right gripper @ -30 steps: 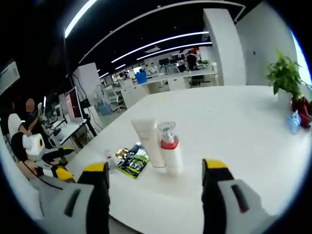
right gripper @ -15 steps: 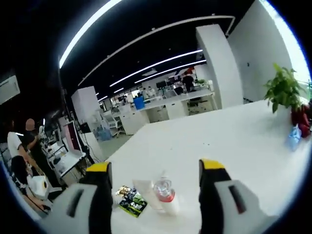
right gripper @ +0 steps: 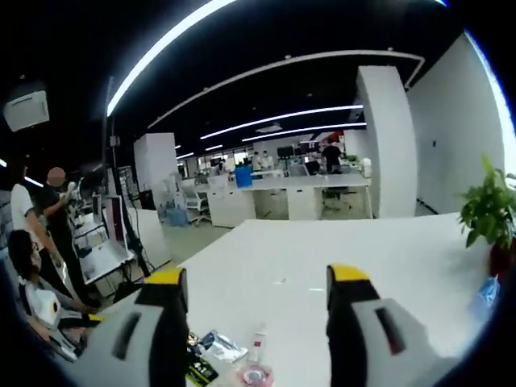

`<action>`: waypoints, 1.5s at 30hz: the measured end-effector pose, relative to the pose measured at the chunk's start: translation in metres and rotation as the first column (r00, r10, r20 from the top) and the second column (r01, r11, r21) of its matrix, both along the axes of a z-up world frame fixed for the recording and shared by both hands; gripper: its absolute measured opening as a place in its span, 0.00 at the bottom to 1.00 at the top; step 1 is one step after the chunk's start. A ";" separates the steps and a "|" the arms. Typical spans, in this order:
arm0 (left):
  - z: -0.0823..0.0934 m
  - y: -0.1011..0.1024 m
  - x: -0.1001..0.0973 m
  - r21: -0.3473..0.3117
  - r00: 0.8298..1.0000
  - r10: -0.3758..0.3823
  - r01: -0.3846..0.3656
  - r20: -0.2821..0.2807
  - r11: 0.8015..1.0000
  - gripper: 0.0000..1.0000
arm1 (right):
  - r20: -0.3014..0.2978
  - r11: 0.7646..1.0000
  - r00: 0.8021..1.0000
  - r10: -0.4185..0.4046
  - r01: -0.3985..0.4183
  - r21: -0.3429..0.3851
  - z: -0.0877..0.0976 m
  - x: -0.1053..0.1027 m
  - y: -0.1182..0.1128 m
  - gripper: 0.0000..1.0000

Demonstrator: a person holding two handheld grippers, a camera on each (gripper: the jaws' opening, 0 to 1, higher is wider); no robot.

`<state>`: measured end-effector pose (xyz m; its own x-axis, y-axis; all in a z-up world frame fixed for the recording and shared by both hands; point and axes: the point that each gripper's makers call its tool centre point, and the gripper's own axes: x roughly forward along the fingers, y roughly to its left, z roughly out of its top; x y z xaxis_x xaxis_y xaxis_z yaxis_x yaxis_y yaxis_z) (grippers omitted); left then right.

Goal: Arrange the skincare products in the storage area until every visible bottle or jar stands upright without overlapping.

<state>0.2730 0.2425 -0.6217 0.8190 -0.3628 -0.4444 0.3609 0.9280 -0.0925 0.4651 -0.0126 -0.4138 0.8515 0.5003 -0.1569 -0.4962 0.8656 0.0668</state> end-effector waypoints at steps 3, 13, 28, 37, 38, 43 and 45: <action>0.000 0.000 0.000 0.000 1.000 -0.002 0.002 -0.004 1.000 0.95 | 0.000 0.998 1.000 0.004 -0.004 -0.061 0.001 0.016 0.000 0.64; 0.000 0.002 0.000 -0.002 1.000 0.010 -0.010 -0.002 1.000 0.94 | -0.096 0.980 0.994 0.047 -0.064 -0.190 -0.015 0.061 0.011 0.64; -0.004 0.002 -0.001 0.003 1.000 0.003 -0.003 -0.030 1.000 0.93 | -0.353 0.884 0.927 0.126 -0.267 -0.383 -0.115 0.095 0.035 0.58; -0.007 0.005 0.000 -0.004 0.999 0.023 -0.023 -0.047 1.000 0.92 | -0.471 0.840 0.863 0.183 -0.386 -0.381 -0.180 0.102 0.076 0.50; -0.007 0.006 0.000 -0.005 0.998 0.026 -0.026 -0.051 1.000 0.92 | -0.493 0.829 0.852 0.178 -0.399 -0.391 -0.191 0.101 0.078 0.49; -0.010 0.009 0.001 -0.010 0.997 0.044 -0.045 -0.065 0.999 0.91 | -0.587 0.806 0.797 0.145 -0.439 -0.397 -0.233 0.105 0.081 0.45; -0.011 0.010 0.002 -0.012 0.996 0.051 -0.052 -0.071 0.999 0.91 | -0.625 0.802 0.772 0.118 -0.445 -0.399 -0.251 0.102 0.081 0.39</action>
<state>0.2749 0.2524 -0.6331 0.8039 -0.3271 -0.4968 0.3045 0.9438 -0.1287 0.5675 0.0682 -0.6647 0.3634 0.4095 -0.8368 -0.7379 0.6748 0.0098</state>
